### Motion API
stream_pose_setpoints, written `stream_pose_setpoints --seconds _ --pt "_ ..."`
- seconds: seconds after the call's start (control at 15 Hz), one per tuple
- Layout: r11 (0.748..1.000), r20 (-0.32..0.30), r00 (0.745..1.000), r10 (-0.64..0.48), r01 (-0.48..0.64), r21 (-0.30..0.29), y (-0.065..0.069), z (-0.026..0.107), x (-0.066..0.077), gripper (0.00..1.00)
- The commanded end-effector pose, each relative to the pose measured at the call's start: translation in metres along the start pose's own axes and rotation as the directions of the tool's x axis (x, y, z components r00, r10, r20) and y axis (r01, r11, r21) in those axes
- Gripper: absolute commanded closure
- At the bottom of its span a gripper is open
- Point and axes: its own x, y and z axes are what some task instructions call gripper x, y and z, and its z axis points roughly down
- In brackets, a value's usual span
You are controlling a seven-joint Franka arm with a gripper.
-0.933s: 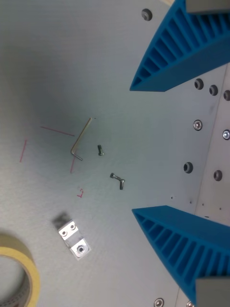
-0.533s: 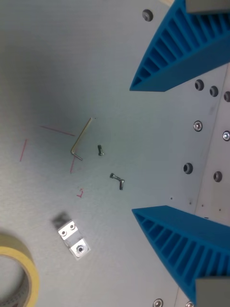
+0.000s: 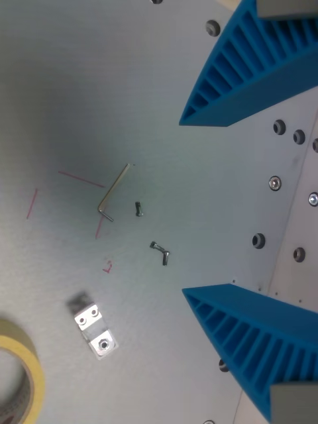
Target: Rotate around gripper negative z
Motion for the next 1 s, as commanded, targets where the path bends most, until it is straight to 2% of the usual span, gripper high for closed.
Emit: stream_pose_setpoints --seconds 0.07,1.0 --pt "0.991 -0.004 0.991 -0.132 0.132 -0.001 0.0008 -0.0021 -0.0004 0.00" --pt "0.950 -0.004 0.950 -0.313 0.313 -0.002 0.0008 -0.0021 -0.0004 0.00"
